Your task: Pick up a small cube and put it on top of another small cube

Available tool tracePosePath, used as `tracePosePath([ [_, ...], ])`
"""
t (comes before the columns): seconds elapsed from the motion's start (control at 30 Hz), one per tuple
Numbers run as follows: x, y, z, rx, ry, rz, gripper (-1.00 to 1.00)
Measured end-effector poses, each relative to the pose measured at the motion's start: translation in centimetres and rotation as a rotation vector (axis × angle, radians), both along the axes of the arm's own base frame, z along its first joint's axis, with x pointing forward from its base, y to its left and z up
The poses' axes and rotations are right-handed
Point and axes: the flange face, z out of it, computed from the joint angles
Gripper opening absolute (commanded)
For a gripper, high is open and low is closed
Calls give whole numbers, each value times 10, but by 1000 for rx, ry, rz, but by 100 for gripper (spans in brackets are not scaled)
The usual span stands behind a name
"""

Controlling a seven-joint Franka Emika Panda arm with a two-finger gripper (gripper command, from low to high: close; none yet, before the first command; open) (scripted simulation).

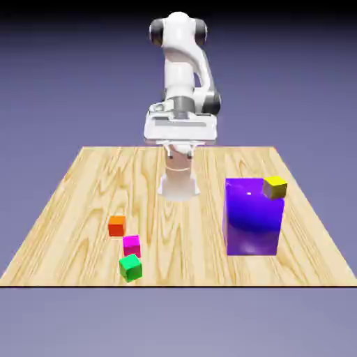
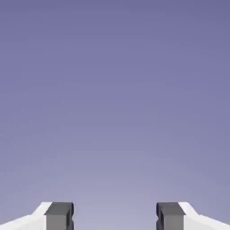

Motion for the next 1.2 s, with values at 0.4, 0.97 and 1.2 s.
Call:
tracePosePath([
  [0.4,54,-79,-133,-27,656,-8,0],
  [0.97,10,-211,-299,-10,1586,-55,0],
  [1.2,-40,-223,-359,-4,1674,-68,-100],
])
